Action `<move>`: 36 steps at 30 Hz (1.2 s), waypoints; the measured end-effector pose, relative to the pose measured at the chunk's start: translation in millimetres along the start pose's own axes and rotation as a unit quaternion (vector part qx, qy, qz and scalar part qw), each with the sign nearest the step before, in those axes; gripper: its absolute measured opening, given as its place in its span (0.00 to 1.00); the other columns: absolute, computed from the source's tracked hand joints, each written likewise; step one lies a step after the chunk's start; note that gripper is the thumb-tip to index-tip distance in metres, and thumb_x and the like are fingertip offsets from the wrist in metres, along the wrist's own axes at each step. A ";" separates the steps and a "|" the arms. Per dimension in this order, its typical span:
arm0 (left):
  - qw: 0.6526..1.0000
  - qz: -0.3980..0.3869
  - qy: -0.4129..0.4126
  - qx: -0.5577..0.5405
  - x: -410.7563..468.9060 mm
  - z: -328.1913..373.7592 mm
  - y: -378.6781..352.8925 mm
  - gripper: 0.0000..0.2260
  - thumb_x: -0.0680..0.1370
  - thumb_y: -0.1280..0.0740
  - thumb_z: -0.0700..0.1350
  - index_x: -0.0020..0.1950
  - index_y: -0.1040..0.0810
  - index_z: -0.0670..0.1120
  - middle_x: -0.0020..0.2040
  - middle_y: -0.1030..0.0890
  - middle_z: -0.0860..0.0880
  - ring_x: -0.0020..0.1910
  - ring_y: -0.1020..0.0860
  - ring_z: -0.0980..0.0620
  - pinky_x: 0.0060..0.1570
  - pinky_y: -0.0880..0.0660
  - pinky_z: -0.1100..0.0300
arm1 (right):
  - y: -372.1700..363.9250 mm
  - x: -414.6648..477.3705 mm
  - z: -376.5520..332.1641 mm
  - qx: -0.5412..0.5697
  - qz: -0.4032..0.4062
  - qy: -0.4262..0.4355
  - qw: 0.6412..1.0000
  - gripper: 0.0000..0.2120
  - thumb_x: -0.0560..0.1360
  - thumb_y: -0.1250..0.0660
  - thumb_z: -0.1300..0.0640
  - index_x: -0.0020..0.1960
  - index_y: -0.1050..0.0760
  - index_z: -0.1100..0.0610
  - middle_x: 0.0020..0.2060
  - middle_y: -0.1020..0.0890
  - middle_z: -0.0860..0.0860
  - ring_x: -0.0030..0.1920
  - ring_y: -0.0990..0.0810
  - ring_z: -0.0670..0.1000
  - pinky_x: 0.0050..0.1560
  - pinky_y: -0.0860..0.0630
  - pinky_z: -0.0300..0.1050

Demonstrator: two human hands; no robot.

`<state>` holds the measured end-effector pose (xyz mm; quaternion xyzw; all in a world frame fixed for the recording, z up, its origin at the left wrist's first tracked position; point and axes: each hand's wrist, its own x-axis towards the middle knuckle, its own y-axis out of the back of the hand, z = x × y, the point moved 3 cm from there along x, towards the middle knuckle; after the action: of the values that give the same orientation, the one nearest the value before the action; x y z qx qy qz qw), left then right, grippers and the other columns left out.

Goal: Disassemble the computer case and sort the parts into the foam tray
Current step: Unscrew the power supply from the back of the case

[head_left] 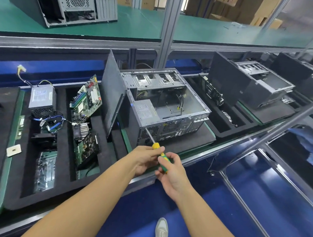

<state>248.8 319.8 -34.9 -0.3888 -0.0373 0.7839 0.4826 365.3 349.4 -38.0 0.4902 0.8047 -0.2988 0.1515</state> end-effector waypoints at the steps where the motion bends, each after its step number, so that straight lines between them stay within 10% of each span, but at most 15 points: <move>1: 1.000 0.009 0.000 -0.018 0.5 -0.8 1.0 0.05 0.75 0.26 0.40 0.46 0.19 0.39 0.39 0.17 0.43 0.37 0.19 0.50 0.43 0.19 0.59 | -0.8 -0.9 -0.7 0.008 0.001 -0.002 1.000 0.08 0.79 0.31 0.61 0.55 0.28 0.56 0.43 0.24 0.55 0.34 0.28 0.49 0.31 0.25 0.43; 5: 0.998 0.015 0.002 -0.069 0.8 -1.8 6.9 0.07 0.76 0.32 0.30 0.54 0.20 0.35 0.44 0.16 0.41 0.41 0.16 0.48 0.46 0.17 0.55 | 3.6 -6.5 2.4 0.040 0.011 -0.090 0.995 0.19 0.82 0.39 0.44 0.56 0.27 0.60 0.34 0.25 0.56 0.29 0.26 0.52 0.27 0.26 0.44; 9: 0.999 -0.011 0.006 -0.038 -1.2 -2.2 6.9 0.08 0.80 0.35 0.35 0.58 0.21 0.37 0.53 0.15 0.44 0.52 0.18 0.45 0.62 0.25 0.50 | 6.4 -7.4 7.7 0.021 0.022 -0.073 0.997 0.16 0.85 0.41 0.50 0.62 0.29 0.63 0.37 0.25 0.58 0.29 0.25 0.51 0.25 0.26 0.43; 16: 0.999 0.023 -0.002 -0.026 2.4 -3.0 -1.4 0.07 0.76 0.27 0.40 0.43 0.23 0.40 0.35 0.21 0.44 0.33 0.20 0.48 0.39 0.19 0.56 | -0.6 -9.5 9.0 0.046 -0.002 0.013 0.999 0.09 0.78 0.30 0.63 0.54 0.29 0.55 0.48 0.24 0.57 0.37 0.27 0.51 0.36 0.22 0.44; 21: 0.996 0.015 -0.002 -0.084 1.1 -4.1 3.4 0.07 0.76 0.31 0.32 0.53 0.20 0.34 0.48 0.16 0.38 0.43 0.15 0.47 0.41 0.17 0.55 | -1.2 -14.4 7.9 0.073 0.005 -0.109 0.991 0.23 0.82 0.40 0.41 0.60 0.26 0.61 0.37 0.26 0.58 0.30 0.26 0.53 0.28 0.25 0.44; 25: 0.999 0.013 0.000 -0.048 1.7 -5.1 0.7 0.06 0.81 0.34 0.38 0.53 0.19 0.37 0.51 0.16 0.42 0.48 0.19 0.46 0.55 0.22 0.51 | -2.7 -11.4 5.9 0.055 0.021 -0.076 0.995 0.17 0.85 0.42 0.48 0.61 0.27 0.61 0.33 0.27 0.55 0.27 0.28 0.50 0.24 0.30 0.41; 31: 0.998 0.061 -0.010 -0.026 0.8 -4.1 -4.2 0.07 0.76 0.27 0.41 0.43 0.21 0.40 0.34 0.18 0.44 0.33 0.19 0.49 0.33 0.20 0.59 | 2.0 -12.1 5.8 0.017 0.004 0.002 1.000 0.09 0.80 0.32 0.61 0.57 0.30 0.56 0.45 0.24 0.56 0.35 0.27 0.49 0.34 0.23 0.44; 36: 0.996 0.052 -0.020 -0.069 -3.0 -4.7 2.1 0.07 0.79 0.34 0.34 0.56 0.21 0.35 0.52 0.16 0.39 0.46 0.17 0.45 0.49 0.20 0.52 | -0.3 -13.6 3.3 0.074 0.003 -0.084 0.994 0.21 0.83 0.40 0.43 0.56 0.25 0.62 0.35 0.24 0.57 0.30 0.24 0.52 0.28 0.24 0.44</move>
<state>251.0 314.8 -37.4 -0.4070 -0.0803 0.8112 0.4122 371.2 337.7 -33.2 0.4755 0.7632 -0.3975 0.1827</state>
